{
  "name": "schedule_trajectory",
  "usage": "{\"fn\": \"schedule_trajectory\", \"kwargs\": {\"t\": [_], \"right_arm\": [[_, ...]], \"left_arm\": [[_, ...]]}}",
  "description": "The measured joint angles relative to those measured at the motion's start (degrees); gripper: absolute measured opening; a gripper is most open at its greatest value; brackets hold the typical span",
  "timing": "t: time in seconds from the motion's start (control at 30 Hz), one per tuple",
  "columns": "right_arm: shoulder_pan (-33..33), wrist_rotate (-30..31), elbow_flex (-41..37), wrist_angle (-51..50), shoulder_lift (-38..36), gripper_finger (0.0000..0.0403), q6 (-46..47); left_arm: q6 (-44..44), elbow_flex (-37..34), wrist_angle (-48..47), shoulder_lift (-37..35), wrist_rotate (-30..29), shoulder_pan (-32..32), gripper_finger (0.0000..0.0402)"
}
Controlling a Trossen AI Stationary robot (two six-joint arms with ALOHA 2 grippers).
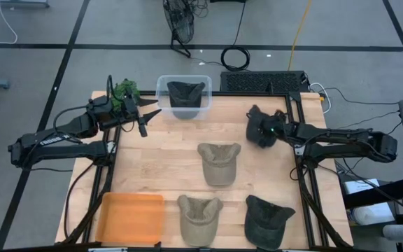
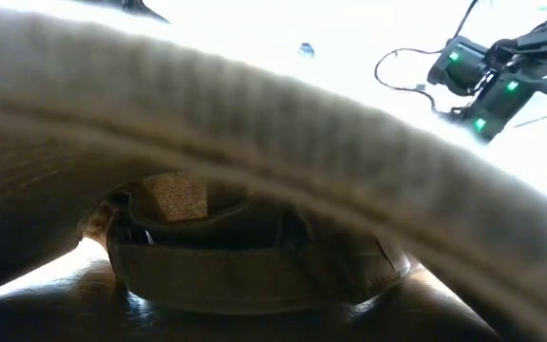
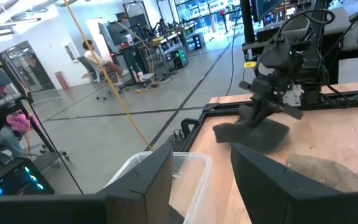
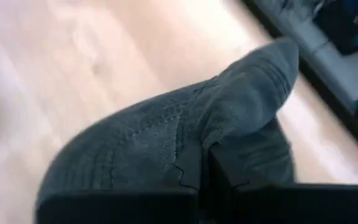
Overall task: Pick & Place hat
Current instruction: Adjust the top black cap, then put the top brown cap into the orange bin
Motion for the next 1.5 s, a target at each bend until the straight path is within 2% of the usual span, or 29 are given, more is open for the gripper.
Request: {"fn": "schedule_trajectory", "kwargs": {"t": [0.2, 0.37, 0.53, 0.67, 0.8, 0.97, 1.03, 1.13, 1.2, 1.27, 1.37, 1.5], "right_arm": [[-0.02, -5.44, 0.01, 11.1, 0.62, 0.0, -1.54], [-0.07, -5.56, 0.01, 14.32, 3.01, 0.0, -1.64], [-0.09, -8.51, 0.03, 18.36, 7.88, 0.0, -0.1], [-0.42, -8.23, 0.03, 23.18, 12.74, 0.0004, -0.47], [-0.5, -8.18, 0.1, 26.52, 15.7, 0.0032, -0.99], [0.04, -8.3, 0.1, 30.54, 13.75, 0.0096, -0.95], [1.69, -9.65, 0.1, 34.0, 11.76, 0.0122, 0.15], [5.91, -19.88, 0.12, 40.6, 9.97, 0.0155, 4.07], [10.56, -23.2, 0.17, 43.75, 10.06, 0.0167, 6.89], [16.19, -20.74, 0.17, 45.37, 11.17, 0.0171, 8.03], [24.24, -12.84, 0.34, 47.19, 14.64, 0.0169, 8.04], [30.94, -6.73, 3.44, 47.44, 20.52, 0.0164, 8.06]], "left_arm": [[0.0, 0.0, 0.24, 0.0, -0.02, 0.0, 0.0175], [0.0, 0.0, 0.17, 0.0, -0.02, 0.02, 0.0175], [0.28, 0.0, 0.17, 0.0, -0.37, 0.01, 0.0175], [0.28, 0.0, 0.13, 0.0, -0.44, 0.0, 0.0175], [0.22, 0.0, -0.02, 0.0, -0.44, 0.0, 0.0175], [0.22, 0.0, -0.01, 0.0, -0.44, 0.01, 0.0175], [0.22, 0.0, -0.11, 0.0, -0.43, 0.0, 0.0175], [0.21, 0.0, -0.41, 0.0, -0.42, 0.02, 0.0175], [0.06, 0.0, -0.39, 0.0, -0.42, 0.02, 0.0175], [0.03, 0.0, -0.39, 0.0, -0.42, 0.02, 0.0175], [-0.62, 0.0, -0.4, 0.0, -0.4, 0.02, 0.0175], [-2.08, 0.0, -0.42, 0.01, -0.39, 0.02, 0.0175]]}}
